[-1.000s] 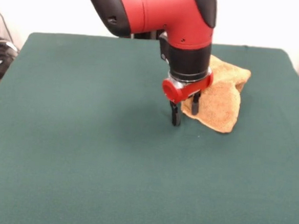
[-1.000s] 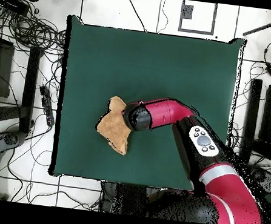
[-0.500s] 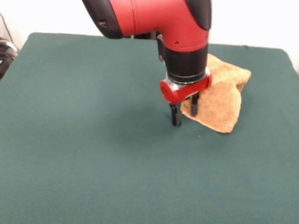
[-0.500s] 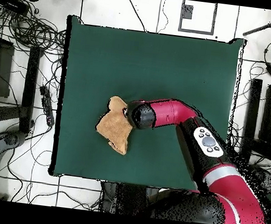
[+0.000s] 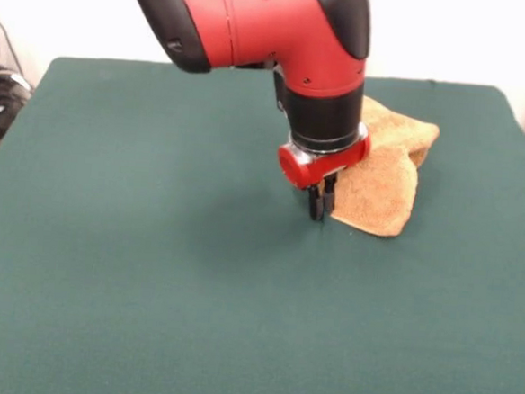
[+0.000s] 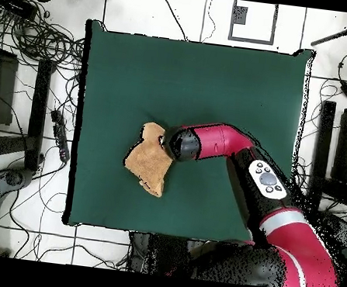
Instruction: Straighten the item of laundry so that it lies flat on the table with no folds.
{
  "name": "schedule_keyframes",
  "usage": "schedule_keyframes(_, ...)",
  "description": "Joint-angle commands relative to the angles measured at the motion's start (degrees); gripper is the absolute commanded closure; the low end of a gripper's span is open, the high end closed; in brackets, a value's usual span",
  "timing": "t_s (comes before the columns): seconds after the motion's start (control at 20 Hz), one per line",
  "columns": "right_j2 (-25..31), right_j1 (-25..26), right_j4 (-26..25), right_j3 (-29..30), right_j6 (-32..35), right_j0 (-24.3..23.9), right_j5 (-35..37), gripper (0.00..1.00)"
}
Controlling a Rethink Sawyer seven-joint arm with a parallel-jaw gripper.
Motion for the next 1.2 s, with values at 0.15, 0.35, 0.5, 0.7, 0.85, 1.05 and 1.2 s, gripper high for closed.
schedule_keyframes(0.15,-2.1,16.0,-4.9,-0.5,-5.7,6.3,5.4,1.0)
schedule_keyframes(0.35,-3.6,14.9,-6.1,-0.8,-3.1,8.3,4.1,1.0)
schedule_keyframes(0.5,-4.1,12.9,-6.7,0.7,-1.2,8.6,1.1,1.0)
schedule_keyframes(0.7,-3.7,8.9,-6.8,4.3,-0.9,7.6,-2.2,1.0)
schedule_keyframes(0.85,-4.4,7.2,-7.3,4.7,0.1,8.5,-2.9,1.0)
schedule_keyframes(1.05,-7.6,4.4,-9.1,5.1,4.0,11.9,-6.2,1.0)
schedule_keyframes(1.2,-8.2,1.8,-9.0,6.5,4.4,12.6,-6.0,1.0)
